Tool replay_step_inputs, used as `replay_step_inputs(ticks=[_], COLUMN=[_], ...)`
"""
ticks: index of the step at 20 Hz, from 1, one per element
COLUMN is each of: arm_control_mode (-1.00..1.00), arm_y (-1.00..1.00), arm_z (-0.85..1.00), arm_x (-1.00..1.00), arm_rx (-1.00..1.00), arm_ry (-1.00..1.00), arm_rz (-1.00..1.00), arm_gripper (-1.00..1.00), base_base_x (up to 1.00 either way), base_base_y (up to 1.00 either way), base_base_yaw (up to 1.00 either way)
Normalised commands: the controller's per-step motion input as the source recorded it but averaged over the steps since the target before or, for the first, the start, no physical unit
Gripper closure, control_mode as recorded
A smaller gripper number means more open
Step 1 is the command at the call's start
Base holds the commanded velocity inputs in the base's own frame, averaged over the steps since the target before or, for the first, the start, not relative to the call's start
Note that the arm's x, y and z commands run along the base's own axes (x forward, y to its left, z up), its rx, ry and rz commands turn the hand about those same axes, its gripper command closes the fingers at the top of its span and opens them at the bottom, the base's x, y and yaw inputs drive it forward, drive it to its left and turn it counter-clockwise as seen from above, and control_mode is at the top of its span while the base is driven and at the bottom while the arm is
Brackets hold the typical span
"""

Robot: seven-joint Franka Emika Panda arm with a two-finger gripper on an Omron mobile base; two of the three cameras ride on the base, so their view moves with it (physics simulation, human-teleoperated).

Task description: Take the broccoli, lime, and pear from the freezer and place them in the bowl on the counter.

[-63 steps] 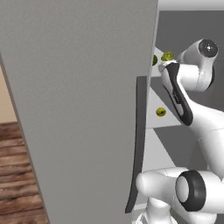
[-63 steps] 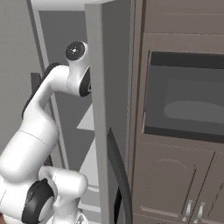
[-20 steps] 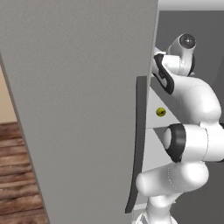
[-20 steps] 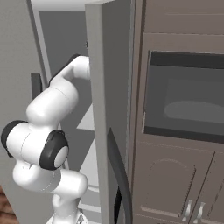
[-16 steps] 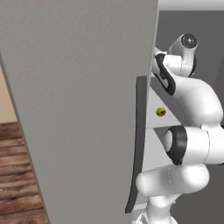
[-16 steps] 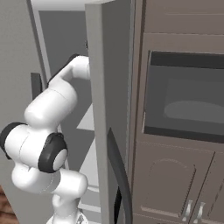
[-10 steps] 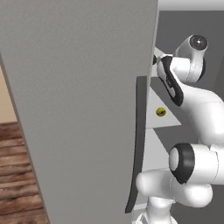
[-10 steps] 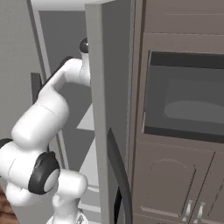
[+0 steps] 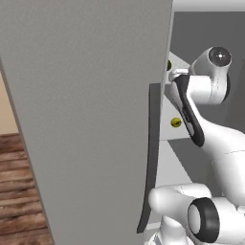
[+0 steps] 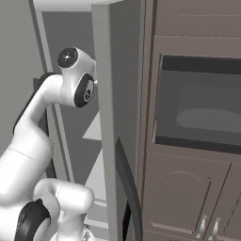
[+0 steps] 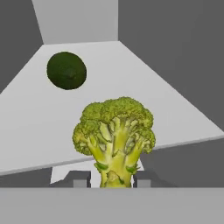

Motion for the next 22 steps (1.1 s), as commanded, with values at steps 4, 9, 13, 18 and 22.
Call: replay_step_inputs(ticks=[4, 9, 13, 18, 22], arm_control_mode=[-1.00, -1.00, -1.00, -1.00, -1.00], arm_y=[0.16, 0.16, 0.16, 0.00, 0.00], arm_z=[0.00, 0.00, 0.03, 0.15, 0.12], arm_x=[-0.80, -0.79, -0.75, -0.65, -0.60], arm_rx=[0.00, 0.00, 0.00, 0.03, 0.08], arm_ry=[0.02, 0.03, 0.05, 0.05, 0.06], arm_rz=[0.00, 0.00, 0.00, 0.00, 0.00], arm_gripper=[1.00, 1.00, 1.00, 1.00, 1.00], base_base_x=[0.00, 0.00, 0.00, 0.00, 0.00], base_base_y=[0.00, 0.00, 0.00, 0.00, 0.00], base_base_yaw=[0.00, 0.00, 0.00, 0.00, 0.00])
